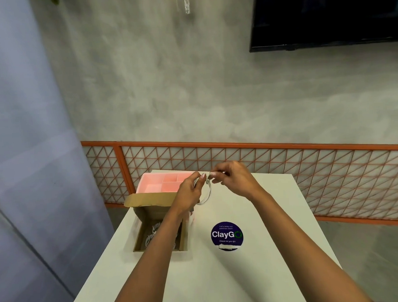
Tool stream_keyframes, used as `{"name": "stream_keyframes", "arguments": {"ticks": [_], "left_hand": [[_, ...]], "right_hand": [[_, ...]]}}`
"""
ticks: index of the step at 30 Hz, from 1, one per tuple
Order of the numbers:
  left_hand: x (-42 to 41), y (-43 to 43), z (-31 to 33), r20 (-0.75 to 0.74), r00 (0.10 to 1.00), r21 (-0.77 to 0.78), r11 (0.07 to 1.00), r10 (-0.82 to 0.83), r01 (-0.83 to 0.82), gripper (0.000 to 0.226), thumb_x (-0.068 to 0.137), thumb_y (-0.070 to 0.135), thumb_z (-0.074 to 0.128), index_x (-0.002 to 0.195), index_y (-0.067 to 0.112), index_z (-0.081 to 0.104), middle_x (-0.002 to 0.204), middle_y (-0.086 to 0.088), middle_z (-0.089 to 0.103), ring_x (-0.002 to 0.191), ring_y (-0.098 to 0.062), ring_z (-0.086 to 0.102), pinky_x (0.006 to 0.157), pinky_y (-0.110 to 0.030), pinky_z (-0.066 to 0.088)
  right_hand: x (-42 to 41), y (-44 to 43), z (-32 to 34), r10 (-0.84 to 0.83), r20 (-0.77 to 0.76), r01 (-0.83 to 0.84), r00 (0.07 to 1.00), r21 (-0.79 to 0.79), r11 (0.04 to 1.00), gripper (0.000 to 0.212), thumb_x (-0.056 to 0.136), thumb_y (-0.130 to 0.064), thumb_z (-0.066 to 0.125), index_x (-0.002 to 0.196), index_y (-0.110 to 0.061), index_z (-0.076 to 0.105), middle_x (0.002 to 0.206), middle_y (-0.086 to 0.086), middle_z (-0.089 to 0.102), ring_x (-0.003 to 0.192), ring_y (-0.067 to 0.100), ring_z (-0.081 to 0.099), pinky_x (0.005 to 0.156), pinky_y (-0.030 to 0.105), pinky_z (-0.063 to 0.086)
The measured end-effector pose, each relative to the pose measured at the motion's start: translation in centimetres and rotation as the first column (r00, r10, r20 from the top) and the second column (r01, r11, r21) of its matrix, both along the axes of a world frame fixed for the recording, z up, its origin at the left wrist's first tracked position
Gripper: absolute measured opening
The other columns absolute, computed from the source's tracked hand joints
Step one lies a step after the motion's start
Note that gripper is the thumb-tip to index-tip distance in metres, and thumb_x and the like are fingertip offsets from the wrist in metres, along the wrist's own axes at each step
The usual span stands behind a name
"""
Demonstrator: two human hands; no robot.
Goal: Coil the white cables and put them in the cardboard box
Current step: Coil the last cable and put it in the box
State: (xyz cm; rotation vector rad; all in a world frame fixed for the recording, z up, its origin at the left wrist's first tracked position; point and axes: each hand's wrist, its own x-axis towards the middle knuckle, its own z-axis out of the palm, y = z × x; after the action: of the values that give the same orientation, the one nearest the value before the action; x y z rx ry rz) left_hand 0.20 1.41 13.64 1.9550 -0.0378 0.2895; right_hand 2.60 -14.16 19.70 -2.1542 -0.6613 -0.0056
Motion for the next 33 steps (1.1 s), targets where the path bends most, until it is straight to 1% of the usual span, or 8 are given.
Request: {"name": "stream_keyframes", "arguments": {"ticks": [4,8,14,18,25,28,31,33], "left_hand": [[0.2,0.0,-0.1,0.027,1.0,0.004,1.0,-0.005,0.005,0.026,0.1,0.032,0.043,0.109,0.013,0.058,0.078,-0.001,0.061,0.057,-0.006,0.047,0.052,-0.015,0.039],[0.0,0.2,-0.1,0.069,0.998,0.008,1.0,-0.001,0.0,0.027,0.099,0.033,0.044,0.109,0.012,0.059,0.098,-0.002,0.067,0.089,-0.013,0.061,0.073,-0.015,0.046],[-0.7,-0.2,0.9,0.04,0.995,-0.167,0.982,-0.086,0.092,0.026,0.097,0.041,0.045,0.091,0.017,0.051,0.079,-0.009,0.065,0.062,-0.013,0.058,0.058,-0.036,0.043],[-1.1,-0.3,2.1,0.05,0.988,-0.164,0.975,-0.144,0.15,0.015,0.09,0.041,0.059,0.1,0.029,0.058,0.097,-0.015,0.066,0.076,-0.029,0.064,0.062,-0.042,0.048],[-1.0,-0.6,2.6,0.108,0.992,-0.106,0.992,-0.064,0.075,0.006,0.092,0.033,0.06,0.095,0.03,0.064,0.088,-0.012,0.067,0.067,-0.018,0.055,0.056,-0.034,0.039],[-0.9,-1.0,2.2,0.126,0.992,-0.099,0.995,-0.02,0.032,0.009,0.093,0.029,0.058,0.096,0.022,0.064,0.088,-0.005,0.069,0.076,-0.019,0.063,0.063,-0.031,0.046],[-1.0,-0.8,2.2,0.128,0.992,-0.101,0.995,0.012,0.001,0.009,0.094,0.028,0.056,0.096,0.023,0.064,0.089,-0.002,0.07,0.083,-0.021,0.066,0.066,-0.032,0.05],[-1.0,-0.7,2.3,0.13,0.991,-0.083,0.997,0.018,-0.008,0.009,0.095,0.027,0.055,0.095,0.023,0.063,0.09,-0.001,0.069,0.084,-0.018,0.065,0.068,-0.031,0.05]], "right_hand": [[-0.7,-0.2,0.1,0.088,-0.151,-0.058,0.985,0.191,0.98,0.02,0.097,-0.02,0.053,0.083,-0.016,0.067,0.091,0.001,0.075,0.089,0.004,0.07,0.087,0.024,0.047],[-1.2,-0.6,0.4,0.148,-0.201,-0.068,0.968,0.356,0.932,0.022,0.098,-0.017,0.049,0.082,-0.014,0.064,0.092,0.005,0.073,0.089,0.012,0.072,0.086,0.021,0.047],[-0.4,-0.7,0.1,0.148,-0.363,0.137,0.92,0.651,0.746,0.026,0.1,-0.016,0.043,0.082,-0.007,0.06,0.089,0.012,0.07,0.072,0.014,0.069,0.08,0.027,0.056],[0.4,-0.8,0.2,0.186,-0.495,0.277,0.849,0.716,0.641,0.027,0.101,-0.015,0.042,0.079,-0.008,0.056,0.087,0.011,0.066,0.062,0.008,0.068,0.068,0.021,0.058],[0.5,-1.0,-0.2,0.299,-0.592,0.387,0.749,0.756,0.528,0.03,0.1,-0.011,0.039,0.076,-0.004,0.056,0.081,0.011,0.069,0.067,0.013,0.07,0.071,0.025,0.058],[0.7,-1.8,-0.6,0.221,-0.61,0.36,0.761,0.68,0.638,0.025,0.098,-0.012,0.041,0.084,-0.006,0.062,0.085,0.006,0.069,0.079,0.015,0.067,0.079,0.029,0.054],[0.6,-3.4,-1.4,0.043,-0.494,0.18,0.869,0.395,0.901,0.023,0.098,-0.022,0.049,0.095,-0.018,0.071,0.103,-0.006,0.066,0.093,0.012,0.056,0.081,0.025,0.043],[0.5,-4.4,-1.9,0.046,-0.424,0.055,0.905,0.222,0.973,0.021,0.095,-0.026,0.054,0.102,-0.02,0.074,0.111,-0.011,0.065,0.1,0.003,0.052,0.082,0.021,0.038]]}}
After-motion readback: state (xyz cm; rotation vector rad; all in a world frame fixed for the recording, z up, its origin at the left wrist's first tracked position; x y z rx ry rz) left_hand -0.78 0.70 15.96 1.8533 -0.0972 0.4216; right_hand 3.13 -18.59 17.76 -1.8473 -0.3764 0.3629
